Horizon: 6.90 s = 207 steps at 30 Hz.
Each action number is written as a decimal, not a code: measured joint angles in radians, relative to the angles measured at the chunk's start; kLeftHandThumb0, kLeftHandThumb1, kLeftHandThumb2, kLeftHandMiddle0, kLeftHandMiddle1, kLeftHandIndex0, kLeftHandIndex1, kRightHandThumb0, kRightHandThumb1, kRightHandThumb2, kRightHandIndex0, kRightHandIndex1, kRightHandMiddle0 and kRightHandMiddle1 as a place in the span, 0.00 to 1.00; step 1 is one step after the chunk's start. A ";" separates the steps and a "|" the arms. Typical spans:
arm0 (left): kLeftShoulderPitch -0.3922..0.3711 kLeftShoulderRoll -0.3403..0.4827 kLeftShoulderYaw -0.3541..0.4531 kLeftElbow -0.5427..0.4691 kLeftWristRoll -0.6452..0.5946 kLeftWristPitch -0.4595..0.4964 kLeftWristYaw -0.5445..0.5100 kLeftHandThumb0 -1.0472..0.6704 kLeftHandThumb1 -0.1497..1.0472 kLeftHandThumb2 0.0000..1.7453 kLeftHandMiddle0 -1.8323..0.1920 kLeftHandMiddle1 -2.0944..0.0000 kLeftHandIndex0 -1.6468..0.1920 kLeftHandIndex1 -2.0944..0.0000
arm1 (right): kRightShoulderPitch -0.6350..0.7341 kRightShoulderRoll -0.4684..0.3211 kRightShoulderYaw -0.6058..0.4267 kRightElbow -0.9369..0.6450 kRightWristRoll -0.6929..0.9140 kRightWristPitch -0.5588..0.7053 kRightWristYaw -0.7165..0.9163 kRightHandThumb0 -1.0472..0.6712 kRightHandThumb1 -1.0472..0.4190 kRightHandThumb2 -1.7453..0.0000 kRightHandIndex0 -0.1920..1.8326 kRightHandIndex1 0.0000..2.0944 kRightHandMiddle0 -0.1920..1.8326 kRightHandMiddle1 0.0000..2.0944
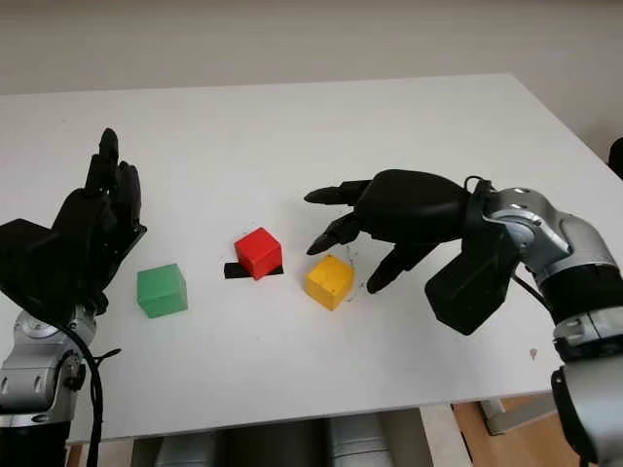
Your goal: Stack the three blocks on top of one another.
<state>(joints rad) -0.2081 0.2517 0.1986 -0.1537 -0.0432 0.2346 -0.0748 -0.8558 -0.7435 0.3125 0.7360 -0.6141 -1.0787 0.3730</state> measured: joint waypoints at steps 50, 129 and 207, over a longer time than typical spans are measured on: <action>0.016 -0.012 -0.005 -0.043 0.009 0.023 0.011 0.14 1.00 0.38 1.00 1.00 1.00 1.00 | -0.041 0.069 0.145 0.190 -0.136 -0.017 -0.248 0.26 0.12 0.97 0.22 0.03 0.25 0.44; 0.023 -0.023 -0.005 -0.058 0.034 0.034 0.052 0.13 1.00 0.37 1.00 1.00 1.00 1.00 | -0.171 0.499 -0.114 0.286 0.471 0.828 0.329 0.32 0.10 0.97 0.18 0.02 0.32 0.71; 0.050 -0.019 0.000 -0.082 0.033 0.064 0.043 0.14 1.00 0.37 1.00 1.00 1.00 1.00 | -0.224 0.490 -0.070 0.401 0.316 0.725 0.226 0.29 0.11 0.97 0.12 0.02 0.18 0.31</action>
<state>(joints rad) -0.1585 0.2323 0.1982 -0.2357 -0.0103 0.2985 -0.0320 -1.0799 -0.2538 0.2428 1.1371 -0.2979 -0.3539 0.5990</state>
